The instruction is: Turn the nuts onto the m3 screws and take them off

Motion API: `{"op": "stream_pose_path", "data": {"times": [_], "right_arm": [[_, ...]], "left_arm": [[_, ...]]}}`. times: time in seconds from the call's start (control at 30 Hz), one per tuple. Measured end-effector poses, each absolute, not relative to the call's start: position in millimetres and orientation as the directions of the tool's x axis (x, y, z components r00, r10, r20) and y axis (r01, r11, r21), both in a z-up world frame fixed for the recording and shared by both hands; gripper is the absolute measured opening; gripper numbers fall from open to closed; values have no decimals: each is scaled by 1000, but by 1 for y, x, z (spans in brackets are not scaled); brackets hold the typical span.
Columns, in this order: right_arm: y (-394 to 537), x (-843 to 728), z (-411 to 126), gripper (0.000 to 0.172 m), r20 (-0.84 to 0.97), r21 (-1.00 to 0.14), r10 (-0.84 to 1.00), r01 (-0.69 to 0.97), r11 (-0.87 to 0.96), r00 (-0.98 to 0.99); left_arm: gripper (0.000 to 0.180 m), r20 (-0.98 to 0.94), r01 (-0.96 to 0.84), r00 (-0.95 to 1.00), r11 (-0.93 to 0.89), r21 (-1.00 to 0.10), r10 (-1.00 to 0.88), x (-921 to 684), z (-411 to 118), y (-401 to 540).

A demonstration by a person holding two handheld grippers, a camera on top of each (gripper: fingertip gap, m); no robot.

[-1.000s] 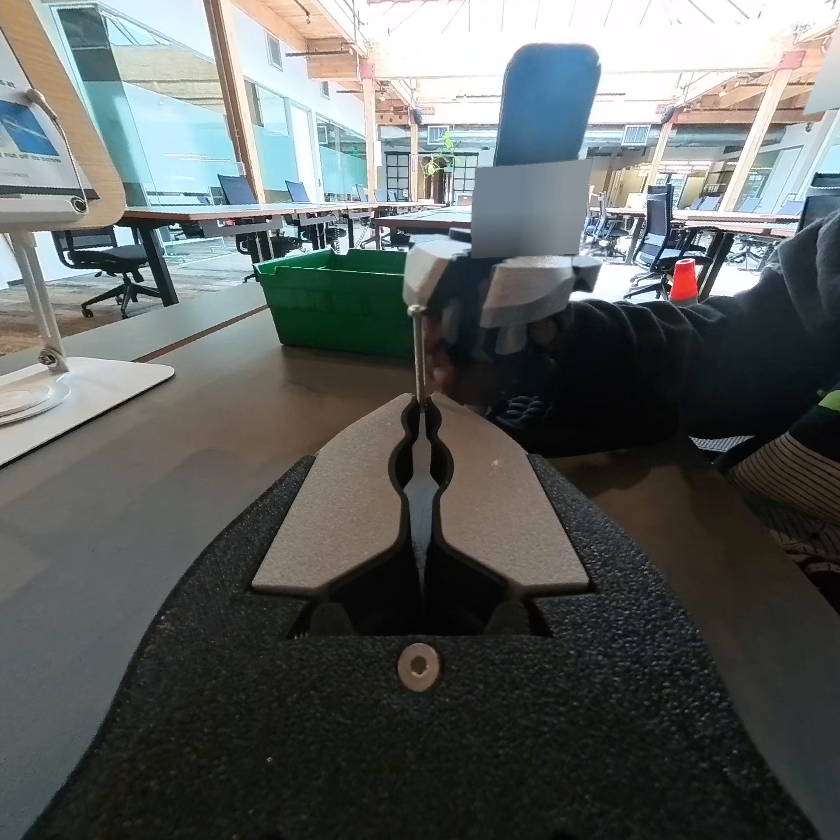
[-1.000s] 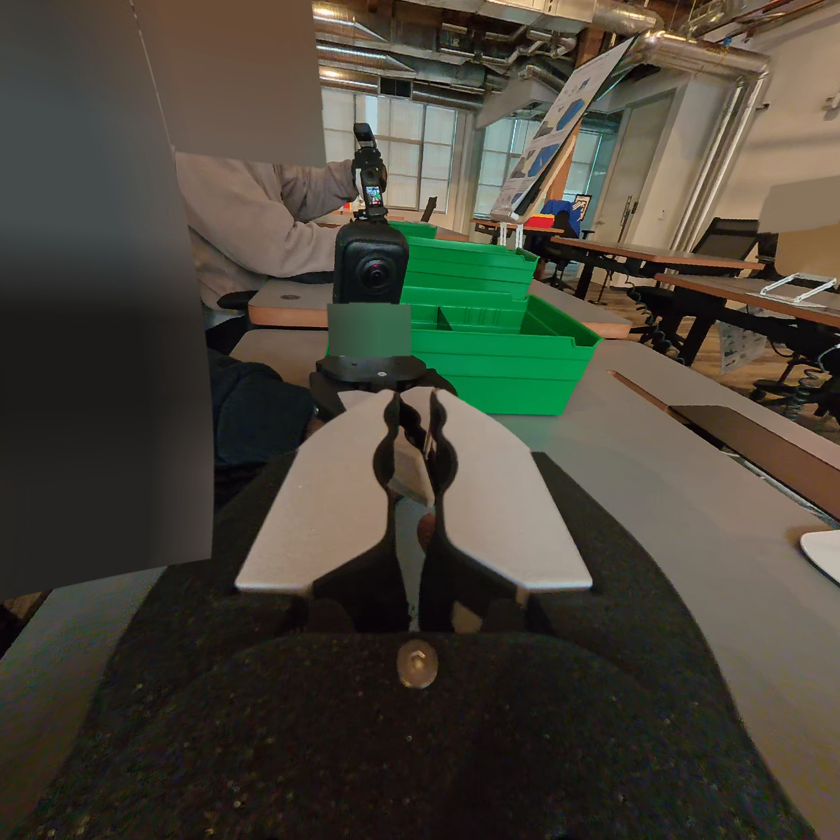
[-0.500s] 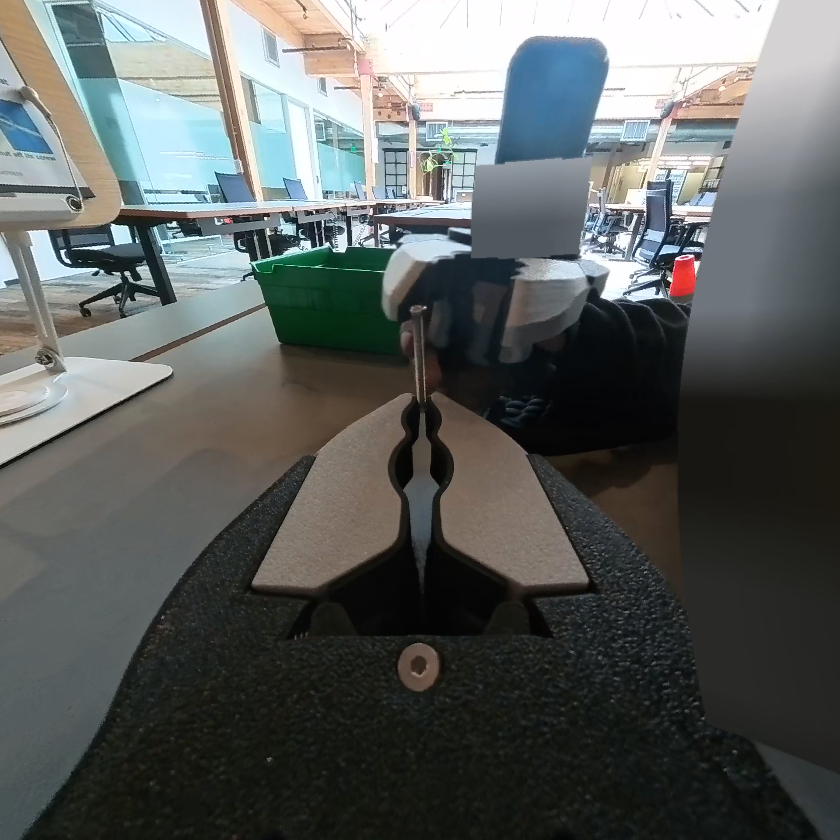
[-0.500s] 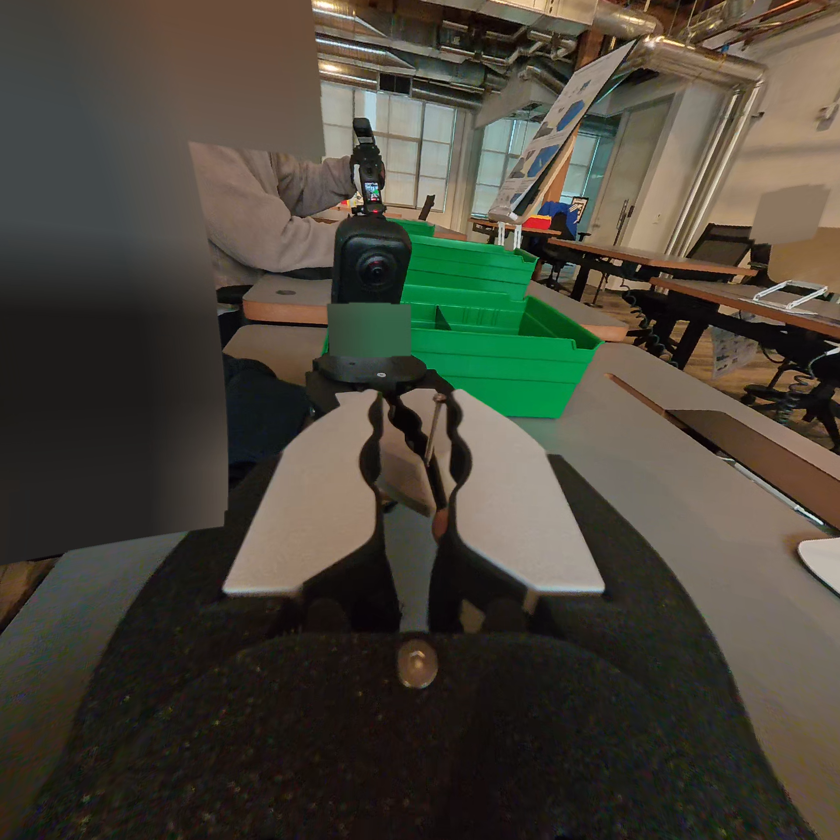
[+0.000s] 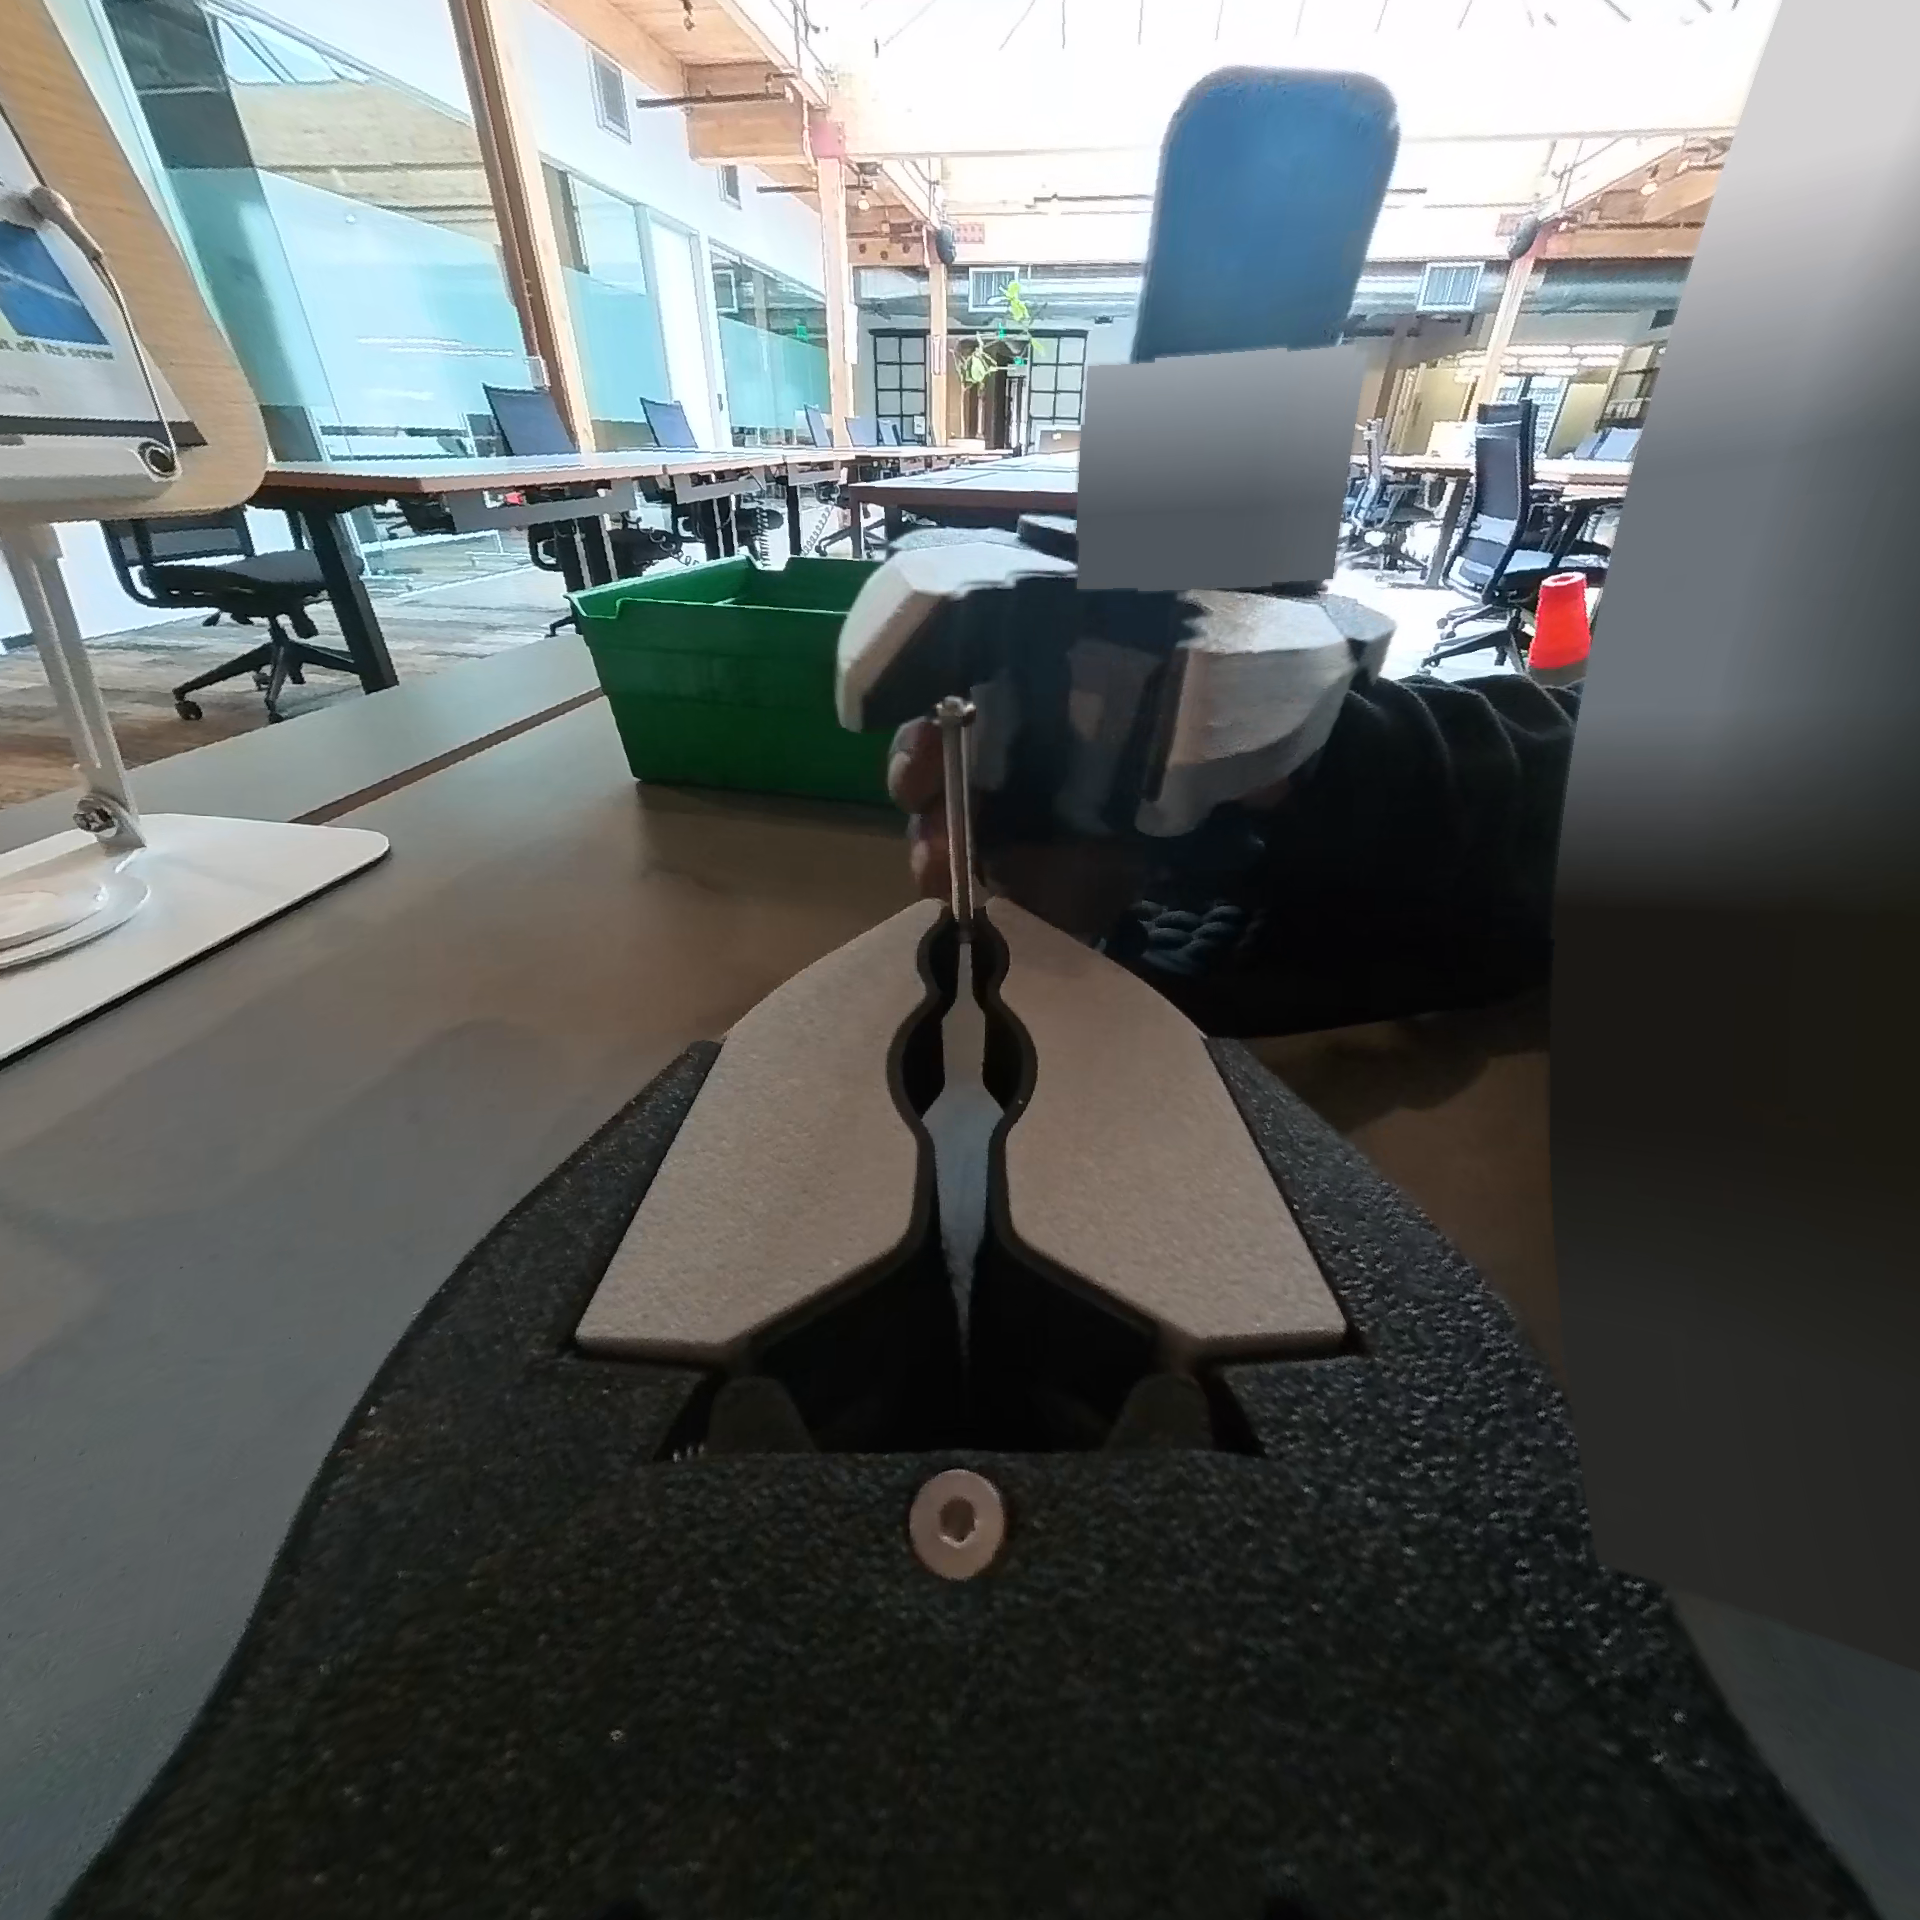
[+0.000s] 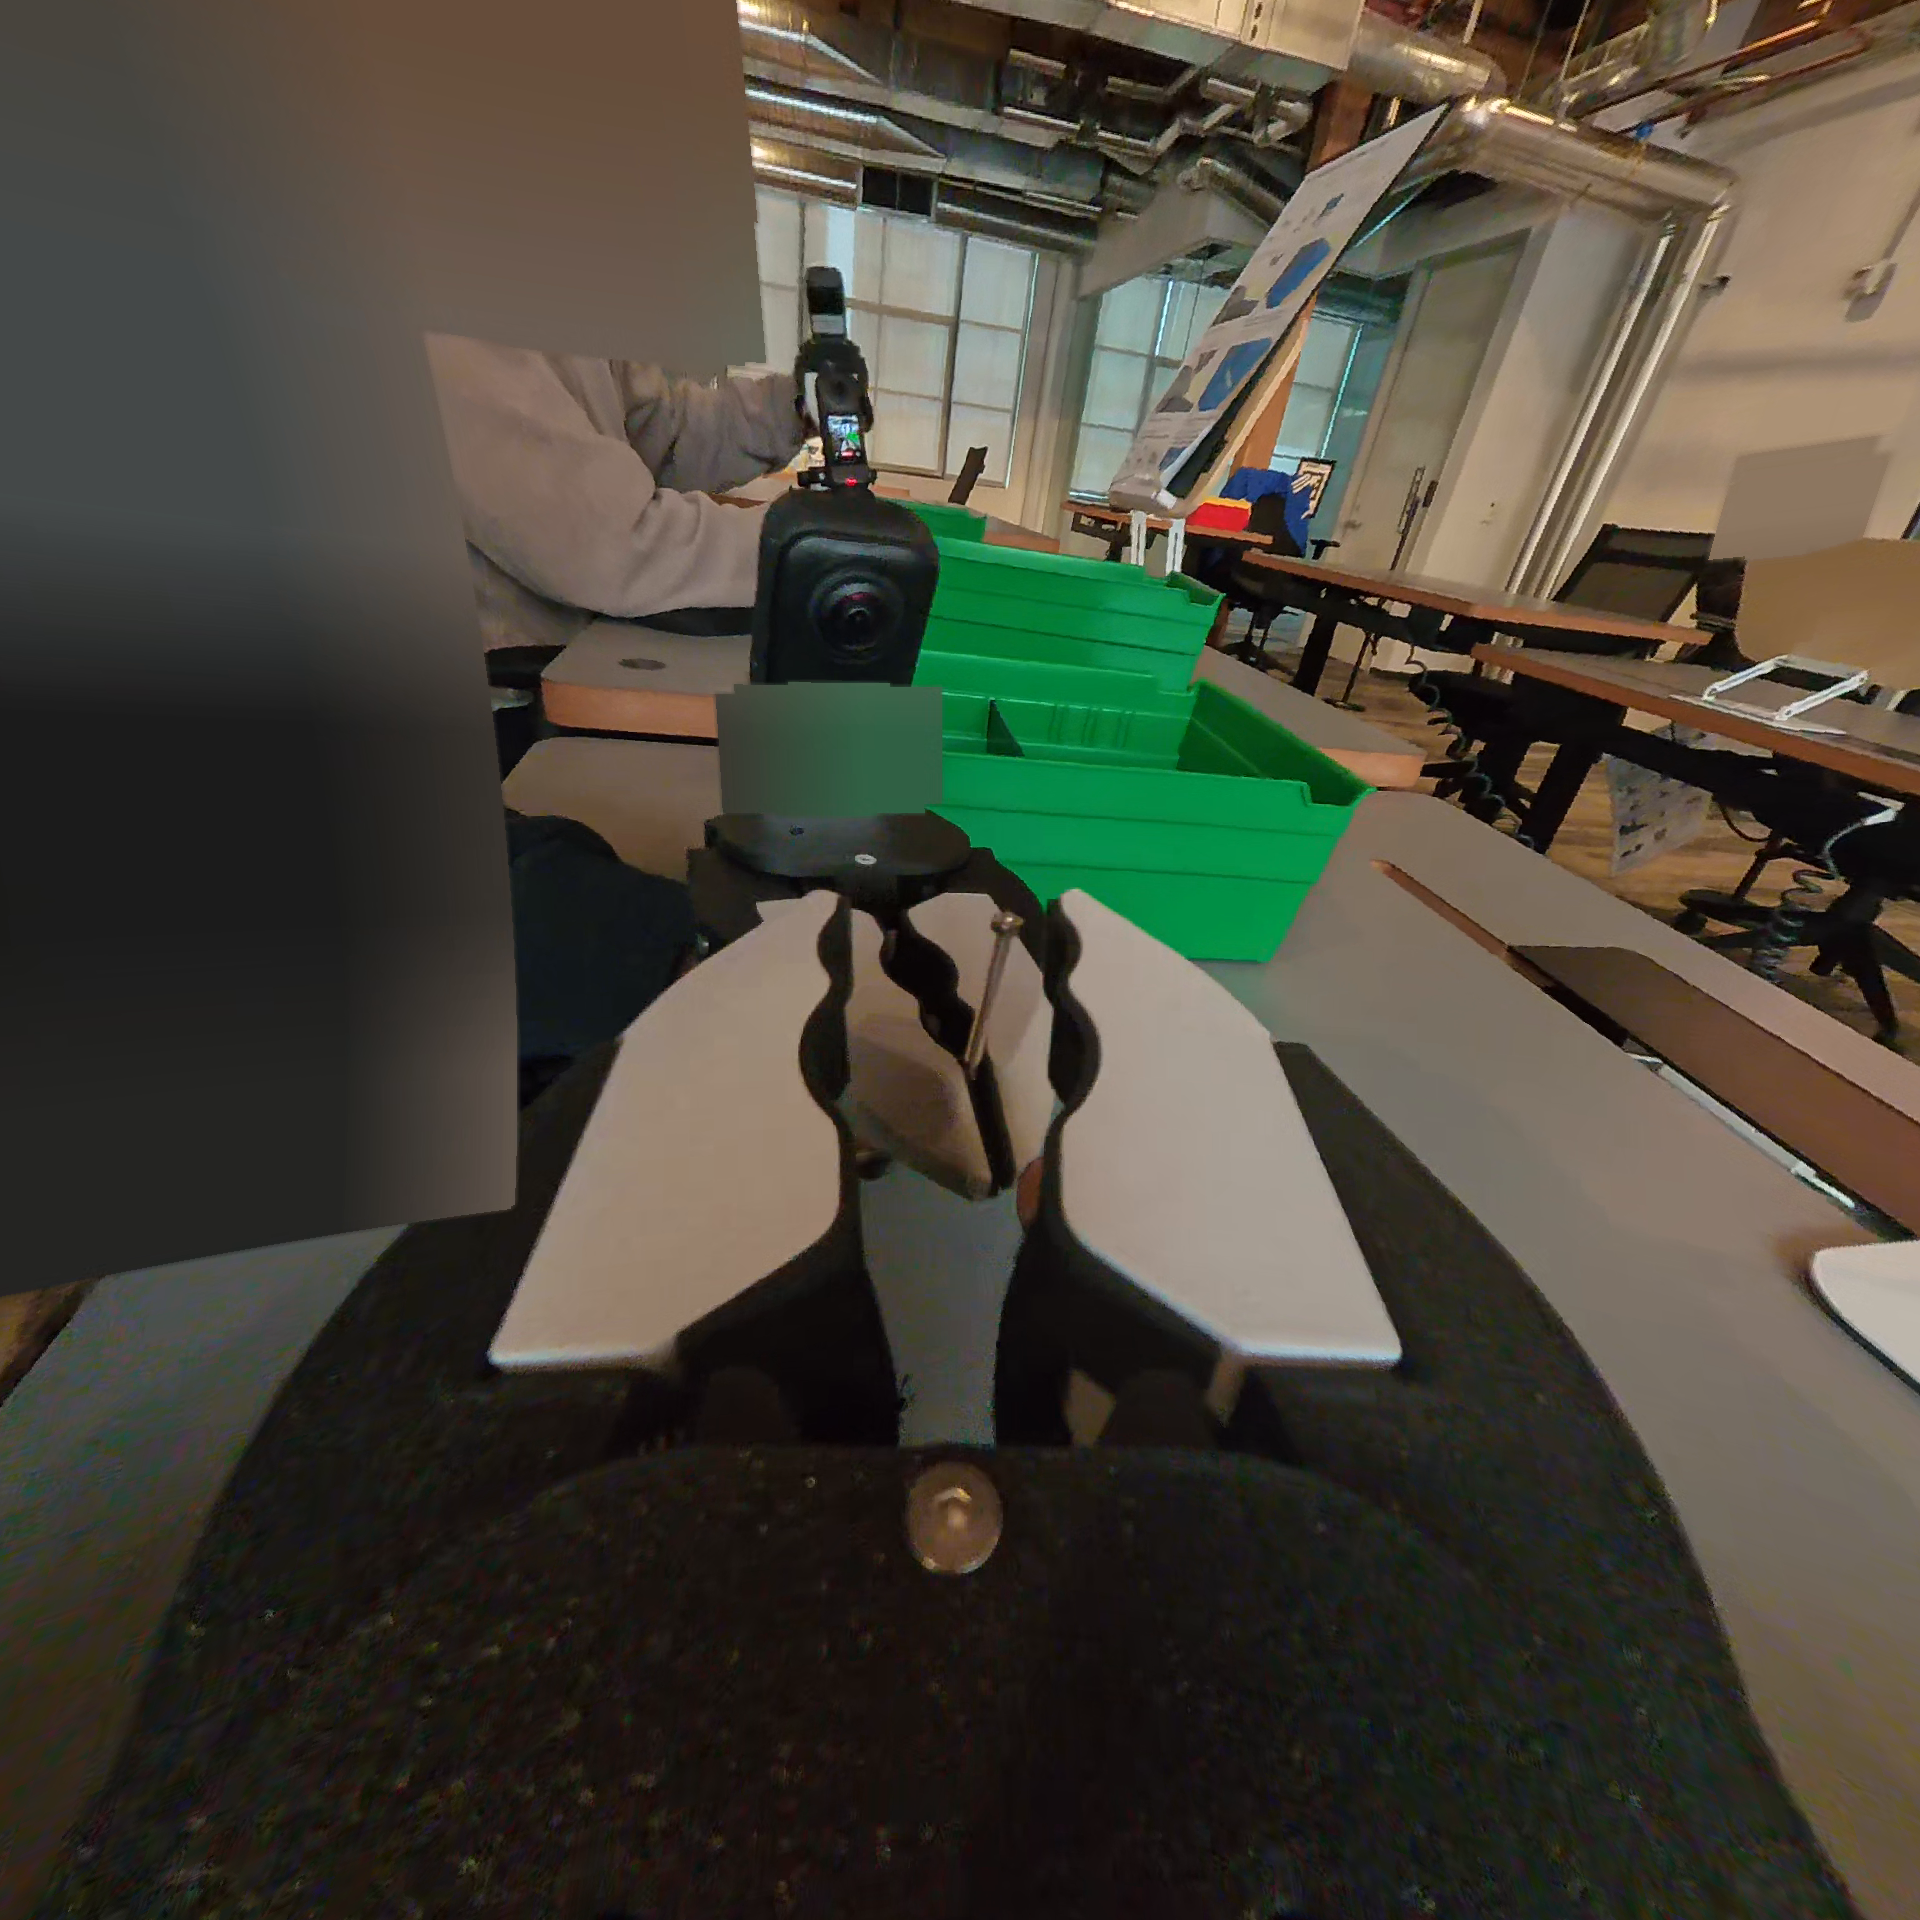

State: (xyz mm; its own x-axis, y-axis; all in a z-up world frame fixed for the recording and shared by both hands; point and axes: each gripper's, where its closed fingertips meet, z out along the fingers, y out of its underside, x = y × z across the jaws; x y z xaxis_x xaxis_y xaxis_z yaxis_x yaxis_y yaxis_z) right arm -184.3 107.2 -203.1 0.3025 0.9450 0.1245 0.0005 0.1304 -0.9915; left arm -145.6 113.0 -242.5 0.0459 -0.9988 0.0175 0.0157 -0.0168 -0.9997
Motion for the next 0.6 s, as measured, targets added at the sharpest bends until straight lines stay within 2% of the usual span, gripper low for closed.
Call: {"op": "stream_pose_path", "data": {"times": [0.2,0.3,0.47,0.53,0.6], "right_arm": [[108,-174,-202,10,113,-993,943,6,117,312],[111,-171,-197,11,101,-993,938,-30,118,332],[109,-181,-202,30,123,-991,942,-12,133,313],[106,-183,-204,29,127,-991,945,2,133,301],[107,-181,-203,18,120,-992,945,2,126,305]], "left_arm": [[1,31,33,60,-29,-999,-998,-147,-241,116],[1,27,27,54,-25,-999,-998,-147,-241,115],[1,23,21,50,-22,-1000,-998,-146,-242,114],[1,26,24,53,-24,-999,-998,-146,-242,114],[1,27,25,57,-26,-999,-998,-147,-241,115]]}}
